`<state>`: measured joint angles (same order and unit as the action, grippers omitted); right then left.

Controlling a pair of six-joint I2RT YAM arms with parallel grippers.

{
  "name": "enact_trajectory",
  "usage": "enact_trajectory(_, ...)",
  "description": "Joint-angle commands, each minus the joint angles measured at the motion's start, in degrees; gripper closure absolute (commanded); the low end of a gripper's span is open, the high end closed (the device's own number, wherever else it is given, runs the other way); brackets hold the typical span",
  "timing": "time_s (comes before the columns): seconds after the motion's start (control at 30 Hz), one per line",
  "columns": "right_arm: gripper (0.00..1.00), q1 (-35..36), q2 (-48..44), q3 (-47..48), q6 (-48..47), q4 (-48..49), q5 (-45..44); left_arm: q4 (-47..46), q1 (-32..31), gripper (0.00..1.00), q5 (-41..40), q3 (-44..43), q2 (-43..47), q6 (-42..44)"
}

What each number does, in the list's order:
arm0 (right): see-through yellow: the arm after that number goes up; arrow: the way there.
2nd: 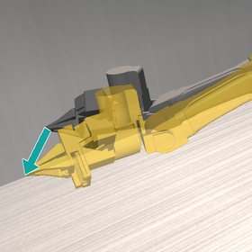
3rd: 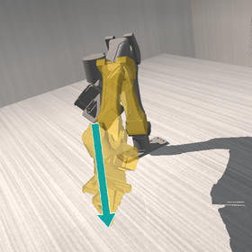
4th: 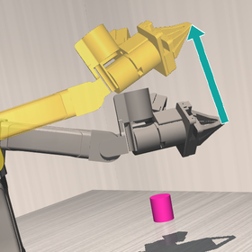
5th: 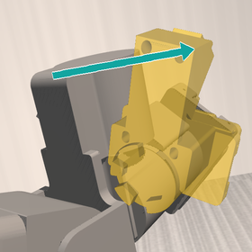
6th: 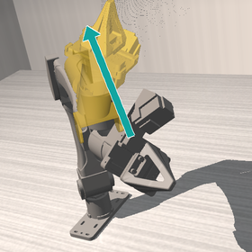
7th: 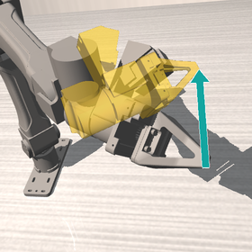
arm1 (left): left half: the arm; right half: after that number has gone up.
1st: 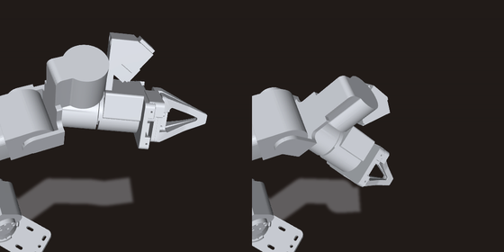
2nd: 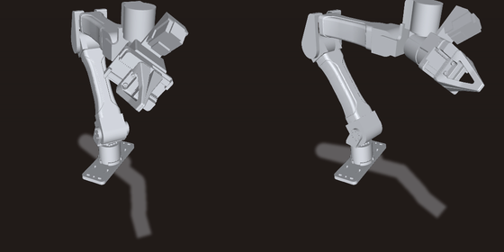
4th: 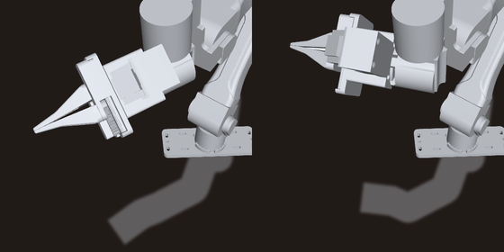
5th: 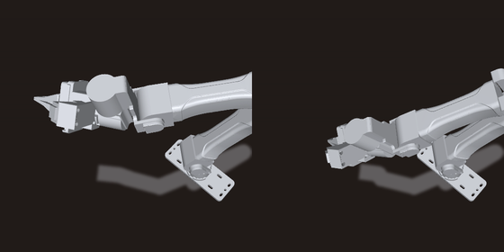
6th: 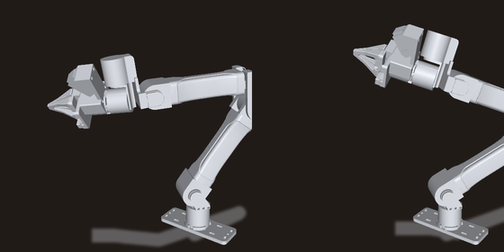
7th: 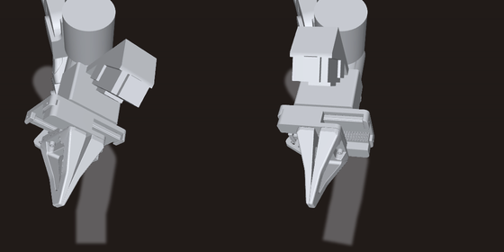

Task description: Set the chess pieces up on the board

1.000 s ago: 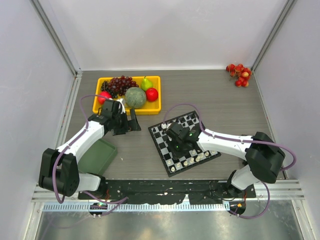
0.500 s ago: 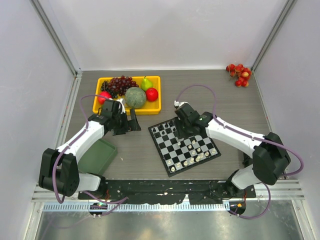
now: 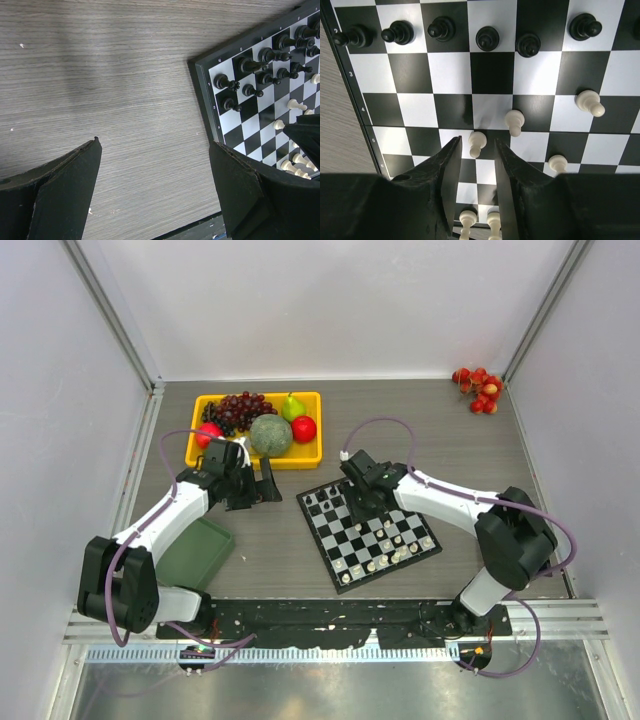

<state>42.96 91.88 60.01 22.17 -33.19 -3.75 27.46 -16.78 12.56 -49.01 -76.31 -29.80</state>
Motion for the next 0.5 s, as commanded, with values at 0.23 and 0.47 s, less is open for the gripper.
enact_trajectory(0.23, 0.73, 0.19, 2.08, 3.36, -1.52, 0.76, 1.81, -1.18, -0.27, 0.04, -0.25, -0.91, -0.5, 0.27)
enact_trajectory(0.47, 0.67, 0.19, 1.46, 2.48, -1.96, -0.38, 2.34, -1.36, -0.19, 0.04, 0.01, -0.91, -0.59, 0.27)
